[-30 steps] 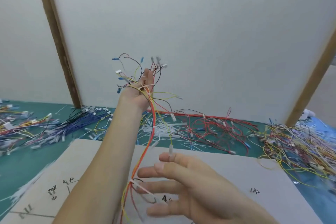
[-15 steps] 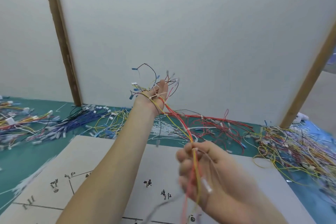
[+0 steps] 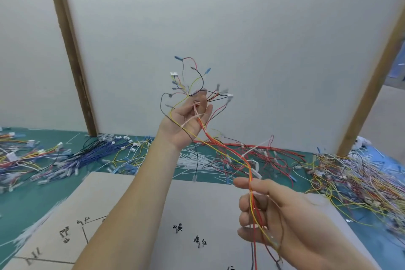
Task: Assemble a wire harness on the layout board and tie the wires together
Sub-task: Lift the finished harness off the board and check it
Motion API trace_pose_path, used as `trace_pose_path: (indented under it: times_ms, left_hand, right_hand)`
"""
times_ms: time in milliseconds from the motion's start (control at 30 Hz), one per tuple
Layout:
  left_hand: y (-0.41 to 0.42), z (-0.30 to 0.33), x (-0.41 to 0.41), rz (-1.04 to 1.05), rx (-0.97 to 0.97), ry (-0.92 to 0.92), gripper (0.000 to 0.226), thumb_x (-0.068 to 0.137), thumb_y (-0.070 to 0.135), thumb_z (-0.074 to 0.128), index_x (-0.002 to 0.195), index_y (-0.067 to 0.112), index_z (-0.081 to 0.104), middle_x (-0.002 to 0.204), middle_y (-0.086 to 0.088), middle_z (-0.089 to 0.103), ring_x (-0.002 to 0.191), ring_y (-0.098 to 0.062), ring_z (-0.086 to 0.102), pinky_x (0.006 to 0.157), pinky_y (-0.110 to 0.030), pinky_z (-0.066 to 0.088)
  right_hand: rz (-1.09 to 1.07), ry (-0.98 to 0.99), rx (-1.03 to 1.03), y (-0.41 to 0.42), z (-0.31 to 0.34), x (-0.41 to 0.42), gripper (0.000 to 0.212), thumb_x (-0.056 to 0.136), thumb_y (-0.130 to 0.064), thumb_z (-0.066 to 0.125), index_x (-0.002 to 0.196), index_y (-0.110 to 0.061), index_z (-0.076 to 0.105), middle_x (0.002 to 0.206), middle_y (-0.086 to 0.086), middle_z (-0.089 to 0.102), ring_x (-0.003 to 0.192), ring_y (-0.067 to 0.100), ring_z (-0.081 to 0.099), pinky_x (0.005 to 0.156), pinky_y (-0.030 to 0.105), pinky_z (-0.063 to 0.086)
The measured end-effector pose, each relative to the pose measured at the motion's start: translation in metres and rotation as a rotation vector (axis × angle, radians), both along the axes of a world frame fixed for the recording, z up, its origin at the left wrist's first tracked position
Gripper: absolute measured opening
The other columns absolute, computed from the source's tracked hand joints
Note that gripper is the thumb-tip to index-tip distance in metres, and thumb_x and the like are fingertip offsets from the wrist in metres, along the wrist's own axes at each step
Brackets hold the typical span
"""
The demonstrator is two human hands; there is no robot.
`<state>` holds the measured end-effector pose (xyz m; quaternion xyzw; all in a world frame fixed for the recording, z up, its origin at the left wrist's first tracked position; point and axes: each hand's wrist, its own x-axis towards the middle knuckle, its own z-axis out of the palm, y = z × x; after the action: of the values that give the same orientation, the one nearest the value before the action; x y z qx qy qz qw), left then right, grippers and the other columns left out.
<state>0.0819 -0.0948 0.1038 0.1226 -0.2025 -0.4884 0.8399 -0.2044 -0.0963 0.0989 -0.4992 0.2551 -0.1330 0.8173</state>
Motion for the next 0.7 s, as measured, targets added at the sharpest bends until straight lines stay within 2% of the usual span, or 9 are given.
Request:
trace_pose_path:
  times_ms: [100, 167, 233, 367, 467, 567, 633, 700]
  left_hand:
    - [0.0, 0.003, -0.007, 0.079, -0.04, -0.31, 0.033, 0.108, 0.011, 0.039, 0.126, 0.01, 0.067, 0.119, -0.001, 0.071, 0.082, -0.015, 0.073, 0.088, -0.037, 0.061]
    - [-0.001, 0.003, -0.01, 0.095, -0.065, -0.408, 0.033, 0.107, 0.012, 0.043, 0.128, 0.015, 0.067, 0.121, -0.001, 0.072, 0.083, -0.016, 0.073, 0.085, -0.037, 0.06]
    - [-0.001, 0.004, -0.011, 0.11, -0.071, -0.447, 0.034, 0.108, 0.01, 0.043, 0.126, 0.016, 0.072, 0.125, -0.002, 0.072, 0.083, -0.017, 0.073, 0.084, -0.037, 0.06]
    - [-0.001, 0.006, -0.011, 0.14, -0.071, -0.425, 0.033, 0.106, 0.012, 0.046, 0.123, 0.016, 0.074, 0.128, -0.004, 0.072, 0.085, -0.017, 0.074, 0.083, -0.037, 0.06]
    - [-0.001, 0.008, -0.009, 0.145, -0.068, -0.372, 0.032, 0.103, 0.015, 0.049, 0.115, 0.018, 0.078, 0.123, -0.001, 0.074, 0.085, -0.015, 0.075, 0.082, -0.035, 0.061]
    - [-0.002, 0.01, -0.007, 0.165, -0.044, -0.298, 0.029, 0.103, 0.014, 0.049, 0.115, 0.014, 0.076, 0.12, -0.003, 0.075, 0.084, -0.015, 0.075, 0.08, -0.035, 0.063]
    - [-0.003, 0.012, -0.006, 0.235, -0.001, -0.232, 0.025, 0.107, 0.014, 0.045, 0.115, 0.012, 0.069, 0.113, -0.002, 0.076, 0.079, -0.013, 0.075, 0.074, -0.032, 0.063]
    - [-0.004, 0.014, -0.003, 0.308, 0.046, -0.171, 0.022, 0.11, 0.013, 0.043, 0.112, 0.012, 0.064, 0.105, -0.001, 0.076, 0.071, -0.011, 0.074, 0.062, -0.027, 0.062]
  right_hand:
    - [-0.059, 0.083, -0.097, -0.001, -0.014, 0.003, 0.021, 0.1, -0.014, 0.061, 0.098, -0.003, 0.079, 0.073, 0.023, 0.066, 0.056, 0.033, 0.065, 0.056, 0.045, 0.059]
    - [-0.041, 0.104, -0.1, 0.0, -0.022, 0.006, 0.028, 0.103, -0.014, 0.057, 0.09, -0.007, 0.08, 0.078, 0.027, 0.069, 0.061, 0.037, 0.068, 0.059, 0.049, 0.059]
    - [-0.016, 0.093, -0.068, 0.002, -0.029, 0.009, 0.029, 0.104, -0.014, 0.055, 0.09, -0.008, 0.08, 0.084, 0.031, 0.071, 0.065, 0.04, 0.071, 0.06, 0.05, 0.06]
    - [-0.022, 0.076, -0.072, 0.001, -0.037, 0.013, 0.026, 0.105, -0.014, 0.054, 0.099, -0.009, 0.079, 0.092, 0.032, 0.073, 0.071, 0.04, 0.074, 0.061, 0.049, 0.062]
    - [-0.088, 0.064, -0.109, 0.001, -0.037, 0.015, 0.027, 0.105, -0.014, 0.054, 0.099, -0.013, 0.08, 0.09, 0.028, 0.075, 0.069, 0.036, 0.074, 0.063, 0.047, 0.064]
    - [-0.096, 0.055, -0.135, 0.003, -0.036, 0.016, 0.023, 0.105, -0.012, 0.054, 0.107, -0.012, 0.077, 0.084, 0.025, 0.074, 0.063, 0.034, 0.072, 0.061, 0.046, 0.063]
    - [-0.084, 0.076, -0.156, 0.007, -0.036, 0.015, 0.022, 0.105, -0.01, 0.053, 0.11, -0.01, 0.074, 0.075, 0.023, 0.07, 0.056, 0.032, 0.067, 0.057, 0.043, 0.061]
    - [-0.025, 0.09, -0.213, 0.018, -0.036, 0.015, 0.018, 0.104, -0.012, 0.057, 0.114, -0.011, 0.071, 0.07, 0.021, 0.068, 0.051, 0.028, 0.063, 0.054, 0.034, 0.055]
